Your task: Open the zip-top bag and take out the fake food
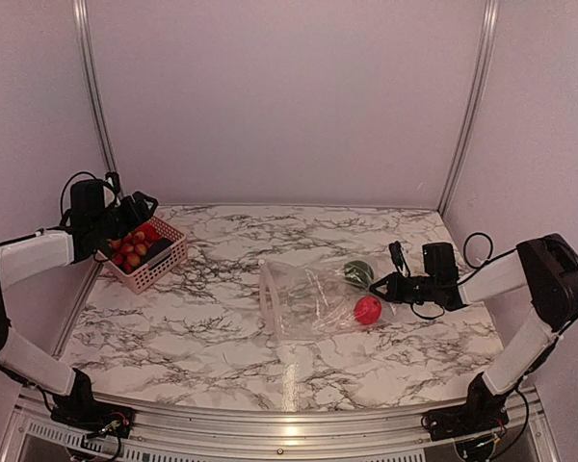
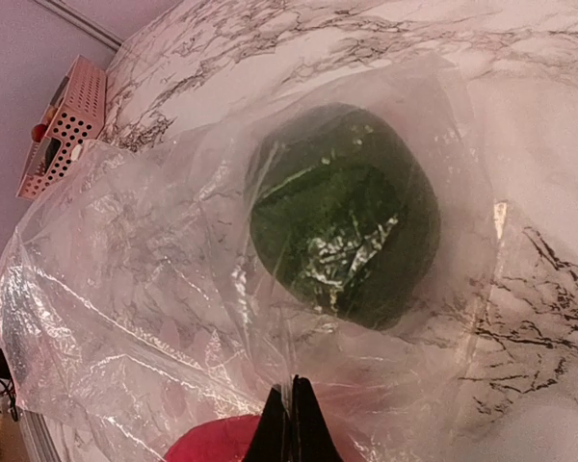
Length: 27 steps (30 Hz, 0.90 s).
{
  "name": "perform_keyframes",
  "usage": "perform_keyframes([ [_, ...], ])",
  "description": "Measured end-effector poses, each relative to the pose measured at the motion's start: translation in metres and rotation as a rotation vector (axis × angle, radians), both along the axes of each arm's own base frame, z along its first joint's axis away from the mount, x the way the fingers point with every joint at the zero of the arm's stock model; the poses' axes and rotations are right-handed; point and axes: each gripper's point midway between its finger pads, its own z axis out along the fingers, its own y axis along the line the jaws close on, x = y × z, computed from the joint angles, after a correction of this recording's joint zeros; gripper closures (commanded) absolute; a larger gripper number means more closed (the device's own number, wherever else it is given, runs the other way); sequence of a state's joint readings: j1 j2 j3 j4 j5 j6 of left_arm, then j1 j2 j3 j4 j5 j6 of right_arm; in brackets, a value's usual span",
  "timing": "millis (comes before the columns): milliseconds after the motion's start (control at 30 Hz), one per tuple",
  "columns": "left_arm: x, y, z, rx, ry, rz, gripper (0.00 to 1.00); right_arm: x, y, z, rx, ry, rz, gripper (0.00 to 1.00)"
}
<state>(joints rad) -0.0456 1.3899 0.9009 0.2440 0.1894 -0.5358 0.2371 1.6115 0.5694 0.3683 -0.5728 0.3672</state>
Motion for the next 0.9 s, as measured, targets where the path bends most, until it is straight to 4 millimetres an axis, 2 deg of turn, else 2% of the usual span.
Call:
perform_keyframes([
  [100,-0.018,-0.037,-0.026,-0.004,0.047,-0.102,0.27,0.000,0.001,0.001,0.004,-0.004,0.005,1.00],
  [267,-0.047,-0.079,-0.060,-0.015,0.109,-0.230,0.37,-0.001,0.002,0.002,0.012,-0.004,0.013,1.00],
  [367,-0.063,-0.107,-0.069,-0.026,0.115,-0.318,0.43,-0.001,0.004,0.004,0.021,-0.008,0.020,1.00],
  [533,-0.089,-0.164,-0.073,-0.035,0.101,-0.496,0.51,-0.002,0.006,0.006,0.037,-0.009,0.035,1.00],
  [633,-0.105,-0.197,-0.087,-0.028,0.122,-0.594,0.58,-0.003,0.007,0.007,0.042,-0.007,0.041,1.00],
  [767,-0.122,-0.224,-0.110,-0.016,0.166,-0.673,0.68,-0.004,0.010,0.009,0.049,-0.008,0.052,1.00],
  [900,-0.136,-0.245,-0.126,-0.015,0.193,-0.732,0.72,-0.005,0.012,0.010,0.053,-0.009,0.061,1.00],
])
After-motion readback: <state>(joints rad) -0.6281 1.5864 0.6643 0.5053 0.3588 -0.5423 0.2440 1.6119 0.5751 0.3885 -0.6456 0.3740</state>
